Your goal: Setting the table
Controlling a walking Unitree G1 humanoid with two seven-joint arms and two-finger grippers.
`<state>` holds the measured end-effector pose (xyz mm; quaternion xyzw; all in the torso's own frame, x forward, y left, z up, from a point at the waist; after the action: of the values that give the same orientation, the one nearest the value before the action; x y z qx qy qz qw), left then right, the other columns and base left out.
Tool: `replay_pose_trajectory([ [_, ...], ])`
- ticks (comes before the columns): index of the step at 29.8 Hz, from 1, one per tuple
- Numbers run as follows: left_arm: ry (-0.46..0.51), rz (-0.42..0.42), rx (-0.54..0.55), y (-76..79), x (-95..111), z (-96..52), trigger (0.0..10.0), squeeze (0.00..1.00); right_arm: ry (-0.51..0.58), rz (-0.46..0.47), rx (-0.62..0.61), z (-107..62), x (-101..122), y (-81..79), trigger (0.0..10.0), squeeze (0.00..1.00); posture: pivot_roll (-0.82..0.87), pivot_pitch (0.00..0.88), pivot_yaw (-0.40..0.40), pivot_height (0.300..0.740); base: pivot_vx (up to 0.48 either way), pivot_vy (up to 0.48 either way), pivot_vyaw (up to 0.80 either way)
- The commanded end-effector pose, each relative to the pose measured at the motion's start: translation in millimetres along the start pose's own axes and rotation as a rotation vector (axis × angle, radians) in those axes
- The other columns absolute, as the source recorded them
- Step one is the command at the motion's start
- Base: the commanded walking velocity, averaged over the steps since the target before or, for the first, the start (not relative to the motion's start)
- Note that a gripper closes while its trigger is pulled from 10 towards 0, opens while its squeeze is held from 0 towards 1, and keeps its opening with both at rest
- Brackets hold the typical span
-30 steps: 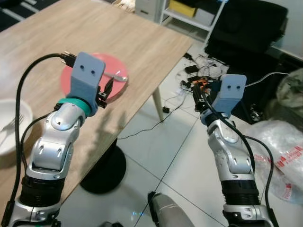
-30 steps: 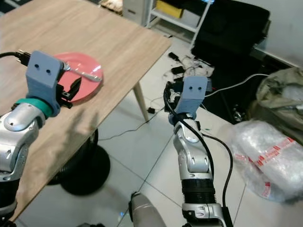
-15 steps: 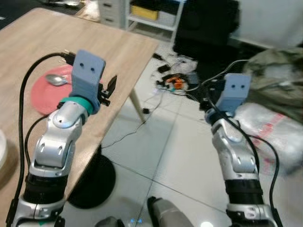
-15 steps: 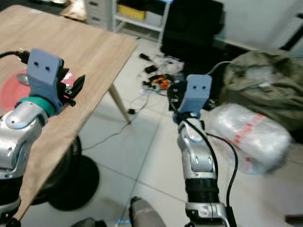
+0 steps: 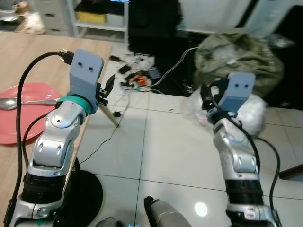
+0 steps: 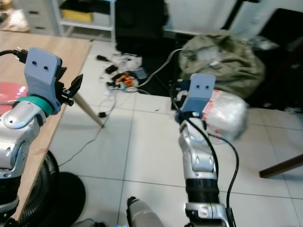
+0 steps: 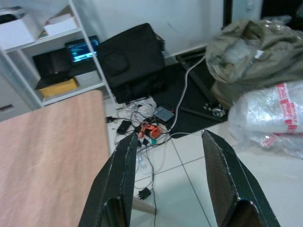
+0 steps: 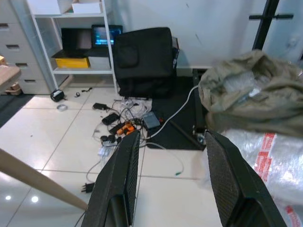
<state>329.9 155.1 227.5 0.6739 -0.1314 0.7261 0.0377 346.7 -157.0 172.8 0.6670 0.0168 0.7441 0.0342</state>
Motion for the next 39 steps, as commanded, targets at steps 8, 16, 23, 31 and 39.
replay_pose_trajectory([
  [8,-0.009,0.001,-0.009,1.6,-5.3,1.4,10.0,0.00,-0.020,-0.003,-0.011,-0.7,-5.6,4.1,10.0,0.00,-0.09,0.046,0.035,0.740,0.000,0.000,-0.80],
  [16,-0.009,-0.001,-0.009,1.6,-6.2,1.5,10.0,0.00,-0.020,-0.005,-0.010,-0.7,-5.7,3.8,10.0,0.00,-0.09,0.047,0.035,0.740,0.000,0.000,-0.80],
  [23,-0.010,-0.003,-0.007,0.8,-6.9,1.5,10.0,0.00,-0.022,-0.006,-0.011,-1.1,-6.5,4.0,10.0,0.00,-0.09,0.052,0.037,0.740,0.000,0.000,-0.80],
  [31,-0.014,-0.011,-0.003,0.2,-7.8,1.3,10.0,0.00,-0.025,-0.007,-0.012,-1.7,-7.2,3.9,10.0,0.00,-0.09,0.056,0.037,0.740,0.000,0.000,-0.80],
  [39,-0.022,-0.047,-0.003,0.6,-9.7,0.8,10.0,0.00,-0.027,-0.006,-0.013,-2.0,-7.5,3.9,10.0,0.00,-0.09,0.058,0.037,0.740,0.000,0.000,-0.80],
])
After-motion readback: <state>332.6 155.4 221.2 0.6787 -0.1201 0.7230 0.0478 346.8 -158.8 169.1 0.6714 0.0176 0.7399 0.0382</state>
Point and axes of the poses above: a point about 5 cm out from each wrist's last joint towards the gripper, its own z axis pointing out of the wrist towards the gripper, its own x axis along the axis of the wrist's last joint, y = z × x, the point moved 2 cm from there along z, pointing out of the wrist towards the gripper, and after that the axes turned 8 degrees about -z, right-handed, at the moved point
